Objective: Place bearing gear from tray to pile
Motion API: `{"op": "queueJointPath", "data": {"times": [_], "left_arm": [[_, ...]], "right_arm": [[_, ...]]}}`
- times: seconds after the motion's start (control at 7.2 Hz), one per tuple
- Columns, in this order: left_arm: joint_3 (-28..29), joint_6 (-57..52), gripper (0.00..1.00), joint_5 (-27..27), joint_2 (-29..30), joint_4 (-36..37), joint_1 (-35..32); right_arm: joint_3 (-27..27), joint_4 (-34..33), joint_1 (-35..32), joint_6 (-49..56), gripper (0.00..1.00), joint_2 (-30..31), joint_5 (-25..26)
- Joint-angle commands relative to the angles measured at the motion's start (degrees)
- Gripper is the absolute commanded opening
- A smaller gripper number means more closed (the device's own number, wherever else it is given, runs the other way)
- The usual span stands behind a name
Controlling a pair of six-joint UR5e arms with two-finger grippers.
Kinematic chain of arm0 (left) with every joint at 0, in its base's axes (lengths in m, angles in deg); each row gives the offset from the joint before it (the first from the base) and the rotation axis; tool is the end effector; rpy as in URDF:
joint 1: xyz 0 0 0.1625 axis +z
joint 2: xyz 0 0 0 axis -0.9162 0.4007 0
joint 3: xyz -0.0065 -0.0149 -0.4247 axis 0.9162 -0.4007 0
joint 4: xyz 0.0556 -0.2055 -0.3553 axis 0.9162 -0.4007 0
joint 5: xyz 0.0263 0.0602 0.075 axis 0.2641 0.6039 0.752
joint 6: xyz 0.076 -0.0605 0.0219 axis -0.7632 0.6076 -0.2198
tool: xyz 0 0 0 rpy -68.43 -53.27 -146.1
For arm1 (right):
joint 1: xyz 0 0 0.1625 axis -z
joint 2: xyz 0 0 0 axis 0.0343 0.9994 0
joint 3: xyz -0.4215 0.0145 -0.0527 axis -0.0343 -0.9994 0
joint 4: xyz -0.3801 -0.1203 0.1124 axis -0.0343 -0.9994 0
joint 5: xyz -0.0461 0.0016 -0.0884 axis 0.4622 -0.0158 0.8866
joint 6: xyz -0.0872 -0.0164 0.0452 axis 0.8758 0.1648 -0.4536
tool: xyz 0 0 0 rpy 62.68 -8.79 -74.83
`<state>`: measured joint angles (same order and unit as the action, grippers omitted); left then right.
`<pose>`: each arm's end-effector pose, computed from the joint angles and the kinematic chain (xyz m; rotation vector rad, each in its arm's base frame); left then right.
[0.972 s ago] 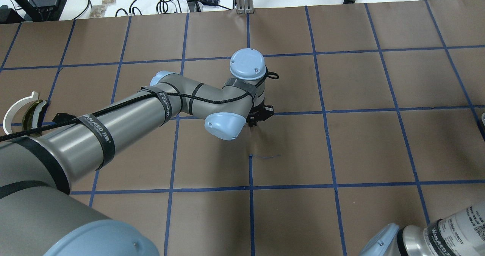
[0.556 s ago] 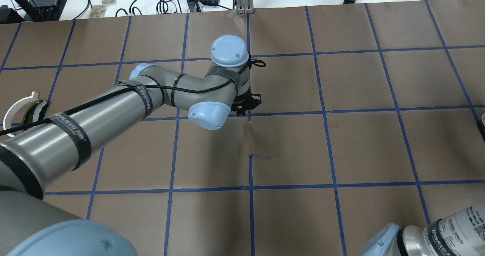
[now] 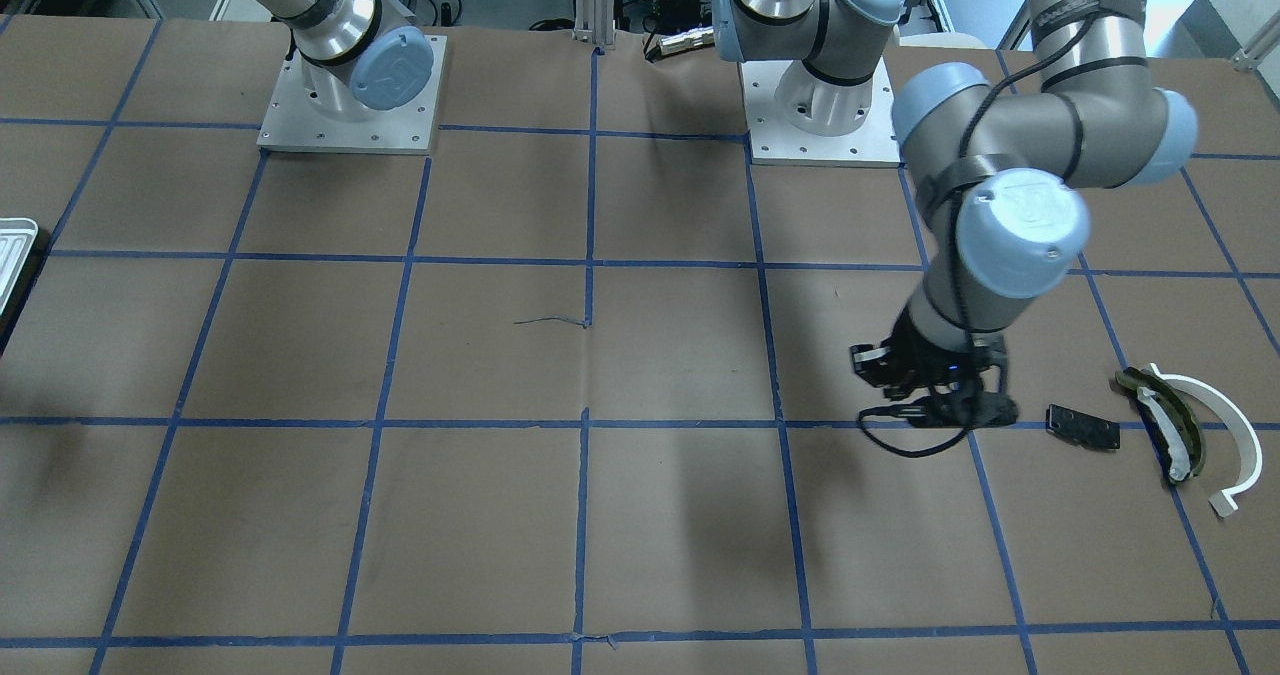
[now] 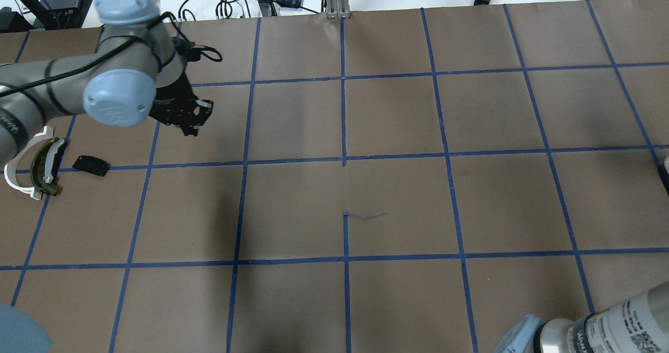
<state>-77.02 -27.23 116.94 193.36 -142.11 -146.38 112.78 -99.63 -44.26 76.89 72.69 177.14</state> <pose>-0.0211 -0.5736 0.2986 0.0475 3.0227 0.1334 -0.3863 -0.5119 0.2900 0.3693 -3.0674 -0.2295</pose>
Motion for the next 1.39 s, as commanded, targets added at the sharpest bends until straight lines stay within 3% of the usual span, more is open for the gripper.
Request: {"op": "queueJointPath", "data": {"times": [0.0,0.42,0.56,0.83,0.97,1.11,1.25], "left_arm": [[-4.1,-24.9,0.00,0.8,-1.1,5.2,16.8],[-9.1,-37.0,0.00,-4.8,2.5,11.8,28.6],[-11.2,-37.1,0.00,-4.9,2.9,16.1,29.2],[-11.9,-37.6,0.00,-5.1,3.8,18.3,29.1],[-11.8,-37.6,0.20,-5.2,4.4,18.5,29.1],[-11.6,-37.6,0.52,-5.2,4.5,18.5,29.1],[-11.4,-37.5,0.76,-5.2,4.6,18.5,29.1]], "right_arm": [[0.1,11.0,-10.6,-16.2,0.00,7.4,-0.2],[0.0,22.0,-30.4,-45.6,0.00,14.1,-0.9],[-0.1,22.4,-37.0,-53.9,0.00,14.4,-3.0],[-0.3,20.8,-49.7,-71.4,0.00,12.3,-6.8],[-0.3,16.9,-55.8,-77.8,0.00,10.0,-9.2],[-0.1,11.3,-60.2,-82.8,0.00,6.9,-11.3],[0.1,7.2,-62.9,-83.5,0.00,3.6,-11.4]]}}
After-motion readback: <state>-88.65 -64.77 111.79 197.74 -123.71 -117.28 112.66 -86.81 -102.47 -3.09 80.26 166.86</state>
